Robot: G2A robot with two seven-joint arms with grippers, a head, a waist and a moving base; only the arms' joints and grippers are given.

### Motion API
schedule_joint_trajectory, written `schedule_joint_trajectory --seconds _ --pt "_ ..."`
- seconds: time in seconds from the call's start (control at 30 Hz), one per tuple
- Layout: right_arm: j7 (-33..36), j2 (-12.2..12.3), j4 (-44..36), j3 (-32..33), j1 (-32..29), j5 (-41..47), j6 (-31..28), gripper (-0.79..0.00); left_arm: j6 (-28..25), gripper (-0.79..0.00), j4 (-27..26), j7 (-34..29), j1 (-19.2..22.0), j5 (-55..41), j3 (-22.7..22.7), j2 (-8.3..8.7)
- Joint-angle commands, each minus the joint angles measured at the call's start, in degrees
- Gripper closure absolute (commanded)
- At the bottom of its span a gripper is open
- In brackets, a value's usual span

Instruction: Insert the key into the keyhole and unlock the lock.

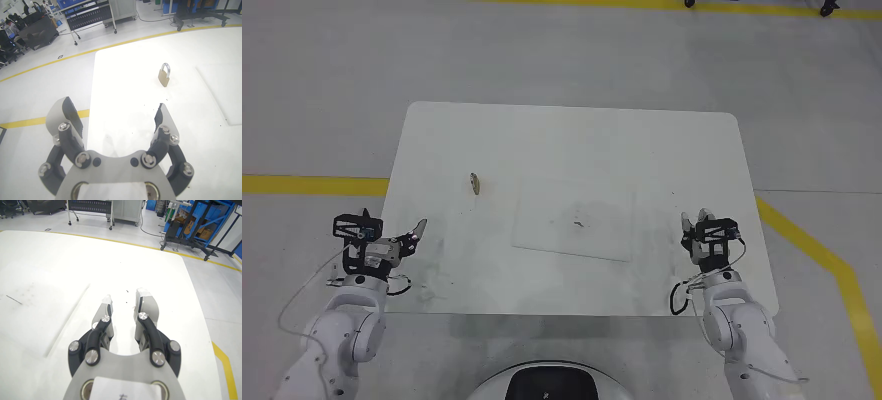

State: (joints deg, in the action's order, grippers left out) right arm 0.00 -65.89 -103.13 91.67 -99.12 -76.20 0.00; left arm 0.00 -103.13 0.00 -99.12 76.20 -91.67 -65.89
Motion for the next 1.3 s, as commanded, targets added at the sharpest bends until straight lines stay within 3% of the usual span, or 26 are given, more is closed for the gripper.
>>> schedule_joint_trajectory --seconds 0.0,0.03,0.2,0.3,0.4,1.27 --pt "0.0 0.0 0.0 0.0 0.0 0.0 0.0 -0.294 0.0 -0.785 0.0 0.0 0.0 0.0 0.0 0.0" --pt "-0.24 -0.02 -0.19 -0.16 -0.02 0.13 -0.27 -0.785 0.0 -0.785 0.0 0.0 0.0 0.0 0.0 0.0" --pt "-2.04 0.11 -3.57 -1.73 -1.76 -2.85 -5.6 -0.785 0.0 -0.785 0.0 0.0 0.0 0.0 0.0 0.0" --pt "0.07 0.18 -6.54 -3.8 -2.19 -4.41 -9.48 -0.785 0.0 -0.785 0.0 0.0 0.0 0.0 0.0 0.0" --pt "3.43 0.15 -7.13 -5.57 -0.86 -0.06 -15.08 -0.785 0.0 -0.785 0.0 0.0 0.0 0.0 0.0 0.0" --pt "3.43 0.15 -7.13 -5.57 -0.86 -0.06 -15.08 -0.785 0.0 -0.785 0.0 0.0 0.0 0.0 0.0 0.0"
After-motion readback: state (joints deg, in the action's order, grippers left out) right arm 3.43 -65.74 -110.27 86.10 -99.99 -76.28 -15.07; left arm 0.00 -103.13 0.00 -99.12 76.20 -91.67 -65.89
